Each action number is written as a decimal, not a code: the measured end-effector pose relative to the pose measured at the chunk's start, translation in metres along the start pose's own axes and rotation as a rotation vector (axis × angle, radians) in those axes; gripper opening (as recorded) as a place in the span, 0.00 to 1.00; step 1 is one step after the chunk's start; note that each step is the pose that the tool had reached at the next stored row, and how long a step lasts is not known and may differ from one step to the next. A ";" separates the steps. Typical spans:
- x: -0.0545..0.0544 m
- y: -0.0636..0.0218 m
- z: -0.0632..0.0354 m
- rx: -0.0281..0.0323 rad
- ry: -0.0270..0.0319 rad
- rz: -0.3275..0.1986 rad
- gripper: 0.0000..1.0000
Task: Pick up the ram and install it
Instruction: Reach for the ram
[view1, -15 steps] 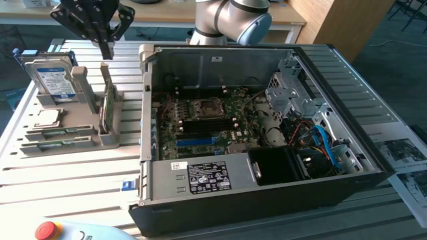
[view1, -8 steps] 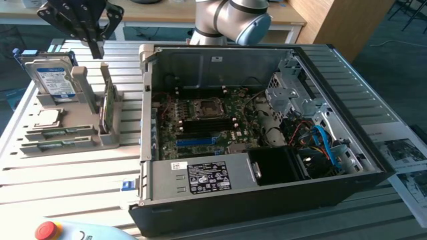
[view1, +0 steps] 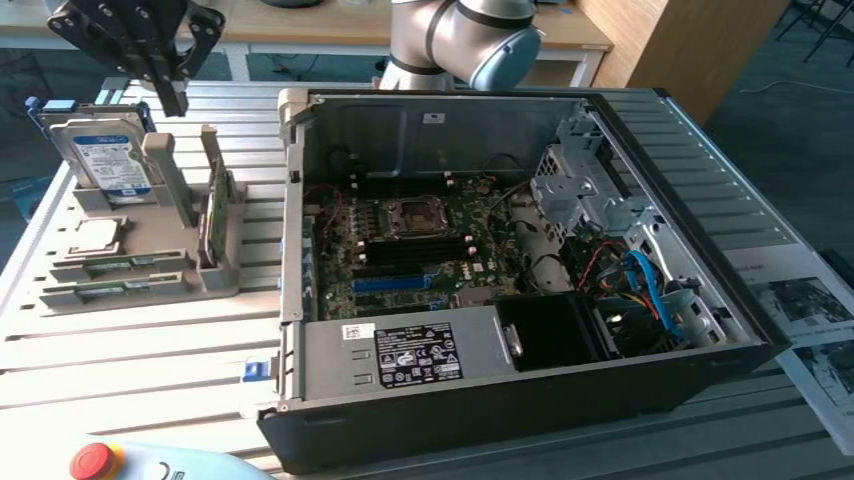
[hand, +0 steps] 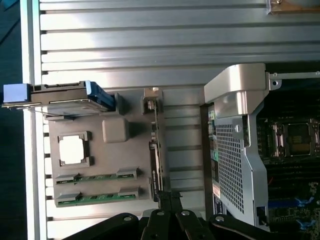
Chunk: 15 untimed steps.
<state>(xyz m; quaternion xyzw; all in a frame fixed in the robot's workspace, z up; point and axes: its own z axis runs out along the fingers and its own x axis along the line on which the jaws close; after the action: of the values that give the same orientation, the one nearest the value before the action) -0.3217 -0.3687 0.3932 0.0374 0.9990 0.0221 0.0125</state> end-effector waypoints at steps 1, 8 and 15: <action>0.002 0.0002 0.0000 0.0000 0.0000 0.000 0.10; 0.019 0.0014 -0.0003 0.0000 0.0000 0.000 0.10; 0.034 0.0021 -0.0006 0.0000 0.0000 0.000 0.10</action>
<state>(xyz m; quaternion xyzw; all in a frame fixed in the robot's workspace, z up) -0.3551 -0.3641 0.3931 0.0374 0.9990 0.0221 0.0125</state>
